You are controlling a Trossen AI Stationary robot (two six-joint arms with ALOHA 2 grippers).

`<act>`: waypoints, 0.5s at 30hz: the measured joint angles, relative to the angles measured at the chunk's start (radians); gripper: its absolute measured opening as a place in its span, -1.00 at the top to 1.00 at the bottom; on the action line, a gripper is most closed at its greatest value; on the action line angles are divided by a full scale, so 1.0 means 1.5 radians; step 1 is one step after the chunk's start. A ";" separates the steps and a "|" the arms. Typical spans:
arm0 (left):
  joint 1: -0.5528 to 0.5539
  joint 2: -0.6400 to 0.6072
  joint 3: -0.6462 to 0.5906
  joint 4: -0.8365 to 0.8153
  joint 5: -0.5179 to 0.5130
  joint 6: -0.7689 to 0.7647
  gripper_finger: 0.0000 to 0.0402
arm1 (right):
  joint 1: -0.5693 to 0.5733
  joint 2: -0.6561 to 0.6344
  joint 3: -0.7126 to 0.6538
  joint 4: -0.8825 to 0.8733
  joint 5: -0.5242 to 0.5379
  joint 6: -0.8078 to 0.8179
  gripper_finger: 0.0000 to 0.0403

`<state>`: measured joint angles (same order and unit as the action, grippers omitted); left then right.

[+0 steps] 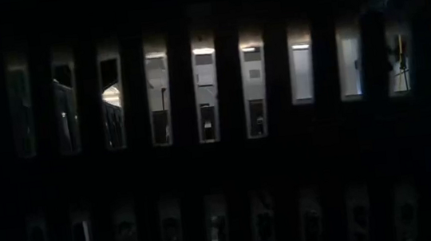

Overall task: Sort Halloween decoration
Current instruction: Put the black spider toy into the bottom black bin

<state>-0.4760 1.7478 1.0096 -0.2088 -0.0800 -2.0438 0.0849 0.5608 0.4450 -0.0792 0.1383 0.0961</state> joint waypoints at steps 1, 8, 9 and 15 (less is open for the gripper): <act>0.000 0.001 0.000 0.003 0.000 -0.003 -0.21 | 0.000 0.000 0.000 0.000 0.000 0.000 0.32; 0.005 0.037 0.000 0.003 0.015 -0.017 -0.21 | 0.000 0.000 0.000 -0.001 0.000 0.000 0.32; 0.008 0.044 0.000 0.004 0.022 -0.019 -0.21 | 0.000 0.000 0.000 0.000 0.000 0.000 0.32; 0.022 0.057 0.002 0.032 0.039 -0.027 -0.21 | 0.000 0.000 0.000 0.000 0.000 0.000 0.32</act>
<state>-0.4426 1.8337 1.0119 -0.1601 -0.0212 -2.0840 0.0849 0.5610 0.4454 -0.0797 0.1383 0.0959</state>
